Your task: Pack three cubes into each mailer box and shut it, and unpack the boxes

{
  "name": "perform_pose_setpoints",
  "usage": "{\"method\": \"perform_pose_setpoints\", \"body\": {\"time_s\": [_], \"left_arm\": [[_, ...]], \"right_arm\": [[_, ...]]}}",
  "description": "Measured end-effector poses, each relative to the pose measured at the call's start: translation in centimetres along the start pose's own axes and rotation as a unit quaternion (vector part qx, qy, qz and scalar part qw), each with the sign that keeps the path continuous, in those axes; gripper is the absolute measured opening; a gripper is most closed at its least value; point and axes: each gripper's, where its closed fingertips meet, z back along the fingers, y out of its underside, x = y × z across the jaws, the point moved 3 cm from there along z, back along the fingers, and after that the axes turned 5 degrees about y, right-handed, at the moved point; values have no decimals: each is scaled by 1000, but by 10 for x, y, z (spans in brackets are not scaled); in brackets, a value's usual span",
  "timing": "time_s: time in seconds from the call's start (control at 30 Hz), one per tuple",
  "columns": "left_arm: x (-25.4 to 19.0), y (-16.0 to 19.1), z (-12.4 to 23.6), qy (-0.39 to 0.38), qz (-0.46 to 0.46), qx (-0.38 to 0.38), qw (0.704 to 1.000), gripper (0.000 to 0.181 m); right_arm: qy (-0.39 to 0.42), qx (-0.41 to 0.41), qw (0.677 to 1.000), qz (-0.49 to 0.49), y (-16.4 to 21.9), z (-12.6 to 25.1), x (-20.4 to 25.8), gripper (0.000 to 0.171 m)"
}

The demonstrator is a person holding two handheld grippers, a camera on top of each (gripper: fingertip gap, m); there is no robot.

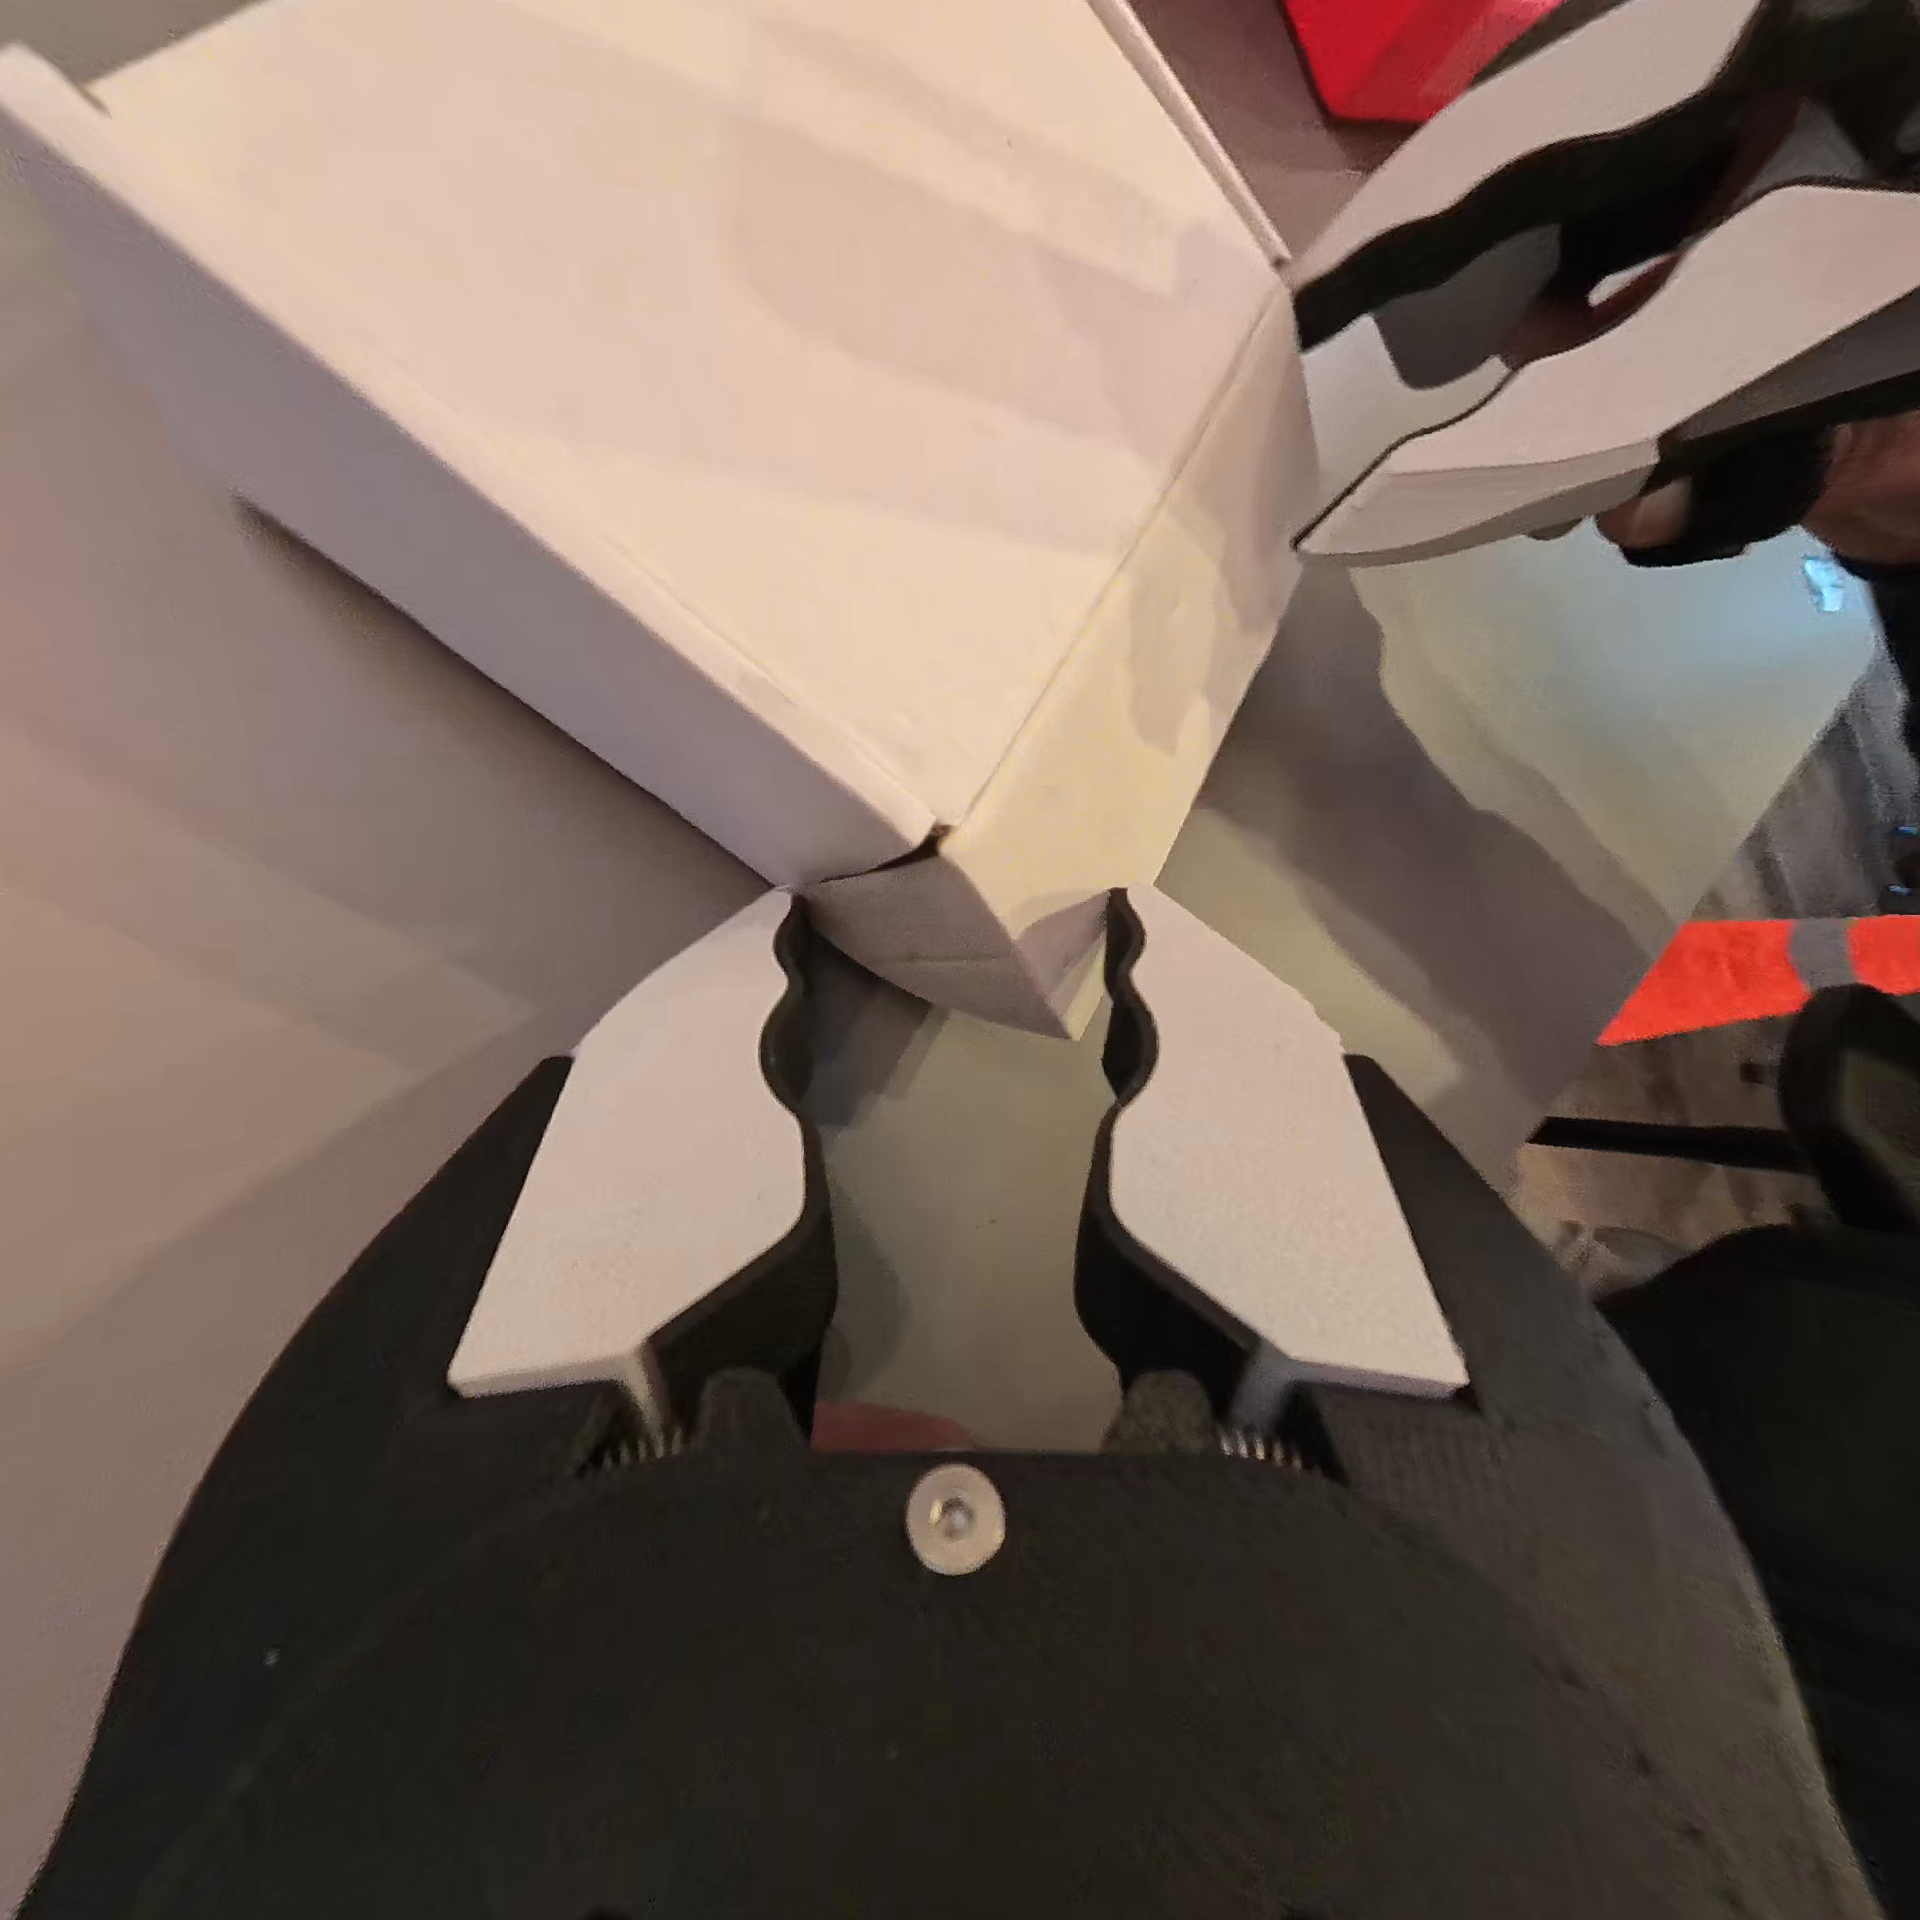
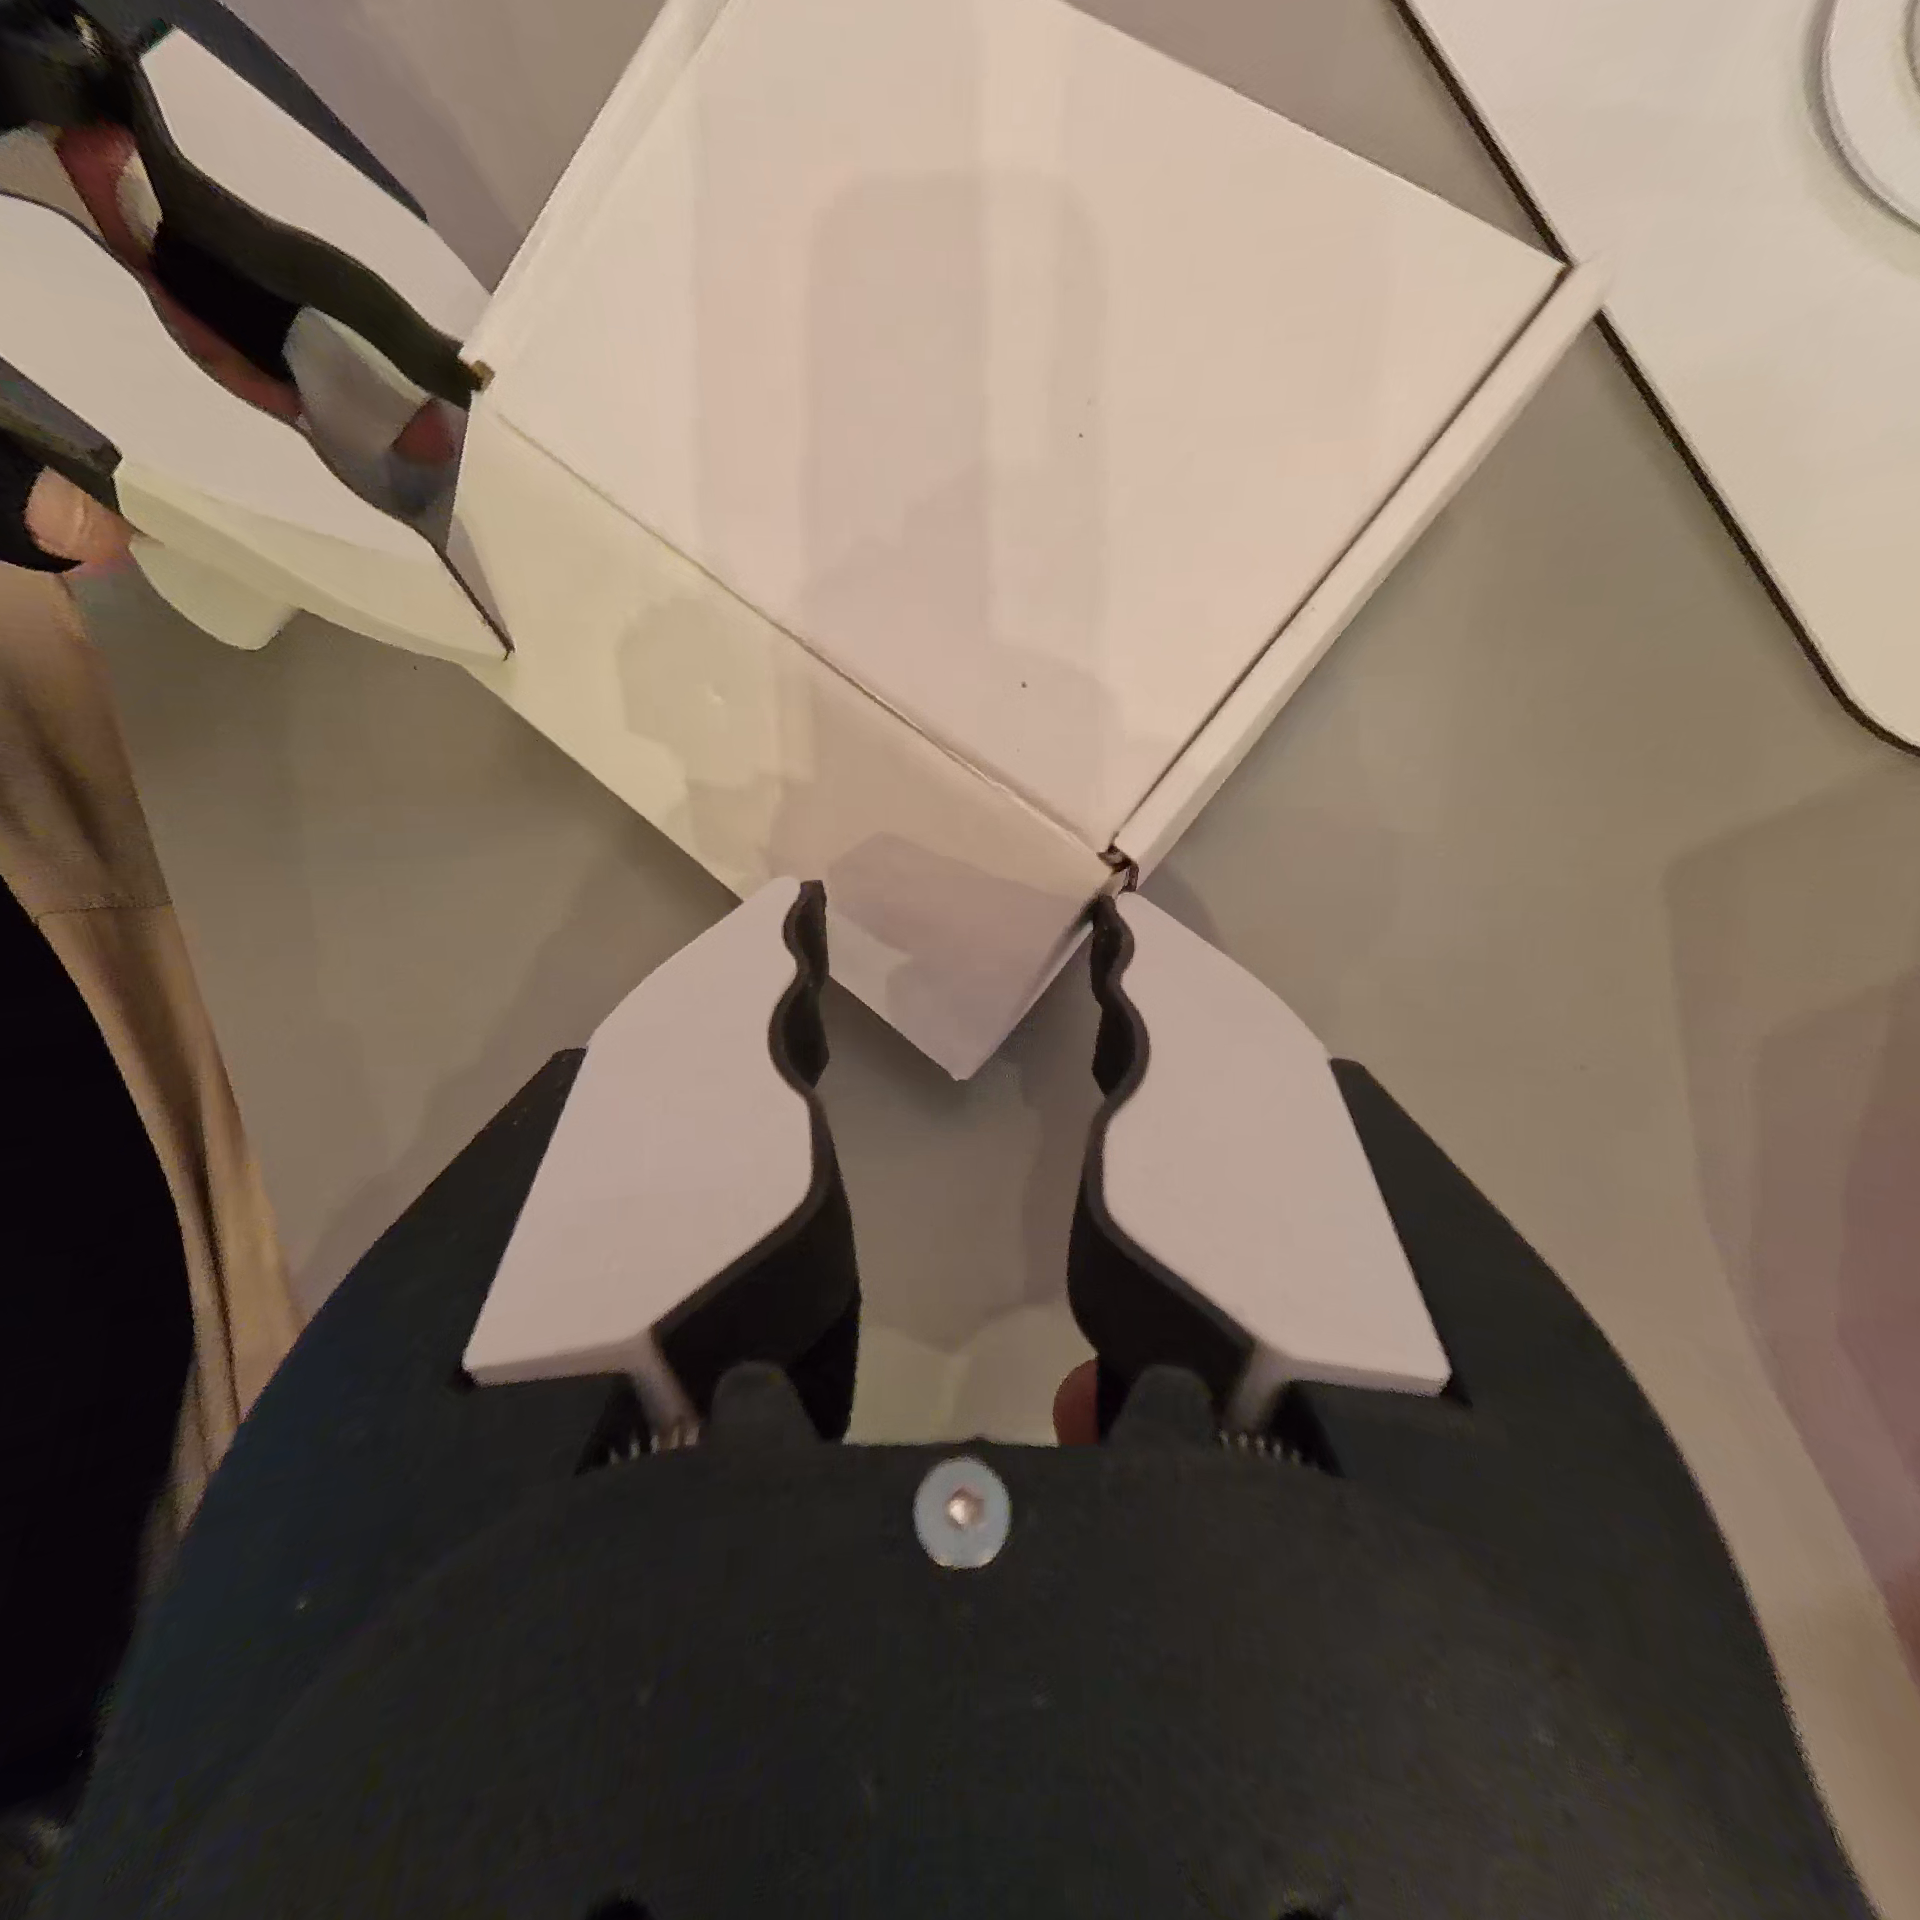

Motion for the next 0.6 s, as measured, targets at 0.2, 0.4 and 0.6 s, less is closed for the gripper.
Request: {"method": "perform_pose_setpoints", "body": {"time_s": [0.2, 0.4, 0.6], "left_arm": [[7, 4, 15, -33, -10, -36, 999, 56], [2, 10, 24, -71, -44, -71, 994, 59], [2, 7, 19, -76, -40, -70, 994, 45]], "right_arm": [[-8, -10, 1000, -27, -3, -3, 12, 46], [-17, -13, 999, -38, -1, -8, 21, 46], [-8, -11, 999, -36, -3, -9, 21, 49]]}}
